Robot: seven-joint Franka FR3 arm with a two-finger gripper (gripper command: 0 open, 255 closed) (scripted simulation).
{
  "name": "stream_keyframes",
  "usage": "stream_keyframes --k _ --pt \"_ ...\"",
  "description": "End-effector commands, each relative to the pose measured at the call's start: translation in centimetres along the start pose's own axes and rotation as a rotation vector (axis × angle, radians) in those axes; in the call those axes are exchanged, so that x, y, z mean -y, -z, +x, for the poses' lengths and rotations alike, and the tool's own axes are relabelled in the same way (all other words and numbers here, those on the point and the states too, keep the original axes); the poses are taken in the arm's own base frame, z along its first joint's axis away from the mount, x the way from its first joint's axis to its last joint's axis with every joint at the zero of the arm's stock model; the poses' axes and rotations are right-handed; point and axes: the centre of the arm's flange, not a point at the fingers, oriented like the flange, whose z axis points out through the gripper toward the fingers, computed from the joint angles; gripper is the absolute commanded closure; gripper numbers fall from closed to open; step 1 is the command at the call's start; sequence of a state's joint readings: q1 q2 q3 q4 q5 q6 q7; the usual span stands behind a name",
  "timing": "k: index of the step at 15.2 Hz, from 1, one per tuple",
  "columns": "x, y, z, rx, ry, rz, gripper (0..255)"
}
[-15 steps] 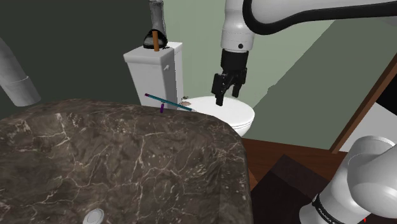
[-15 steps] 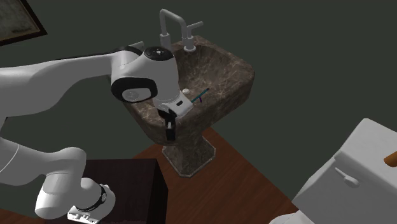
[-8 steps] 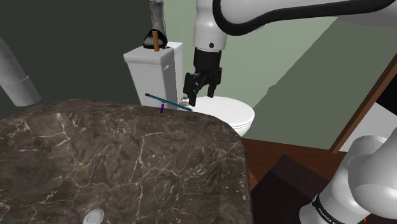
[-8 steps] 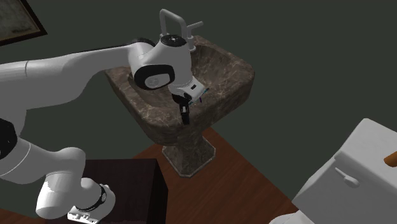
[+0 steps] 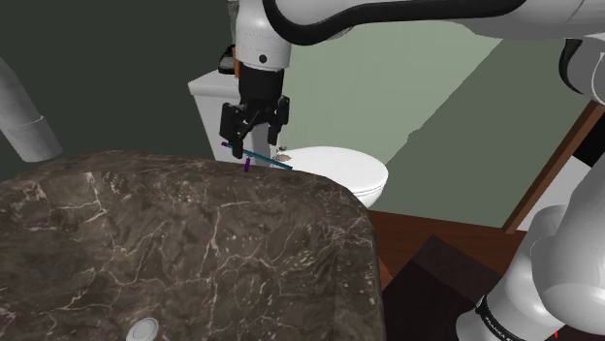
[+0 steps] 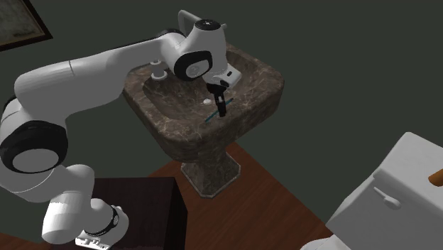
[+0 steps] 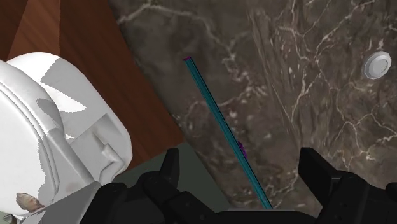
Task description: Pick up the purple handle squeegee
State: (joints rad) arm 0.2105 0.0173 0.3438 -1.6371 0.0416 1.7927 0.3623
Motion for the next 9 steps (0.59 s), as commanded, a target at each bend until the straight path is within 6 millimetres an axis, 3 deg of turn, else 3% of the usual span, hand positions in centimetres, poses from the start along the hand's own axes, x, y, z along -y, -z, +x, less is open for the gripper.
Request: stream_keyframes --k 1,9 --pt "1.0 0.0 0.7 -0.009 0.008 0.006 0" --pt "0.6 -3.9 0.3 -0.009 0.008 0.006 0"
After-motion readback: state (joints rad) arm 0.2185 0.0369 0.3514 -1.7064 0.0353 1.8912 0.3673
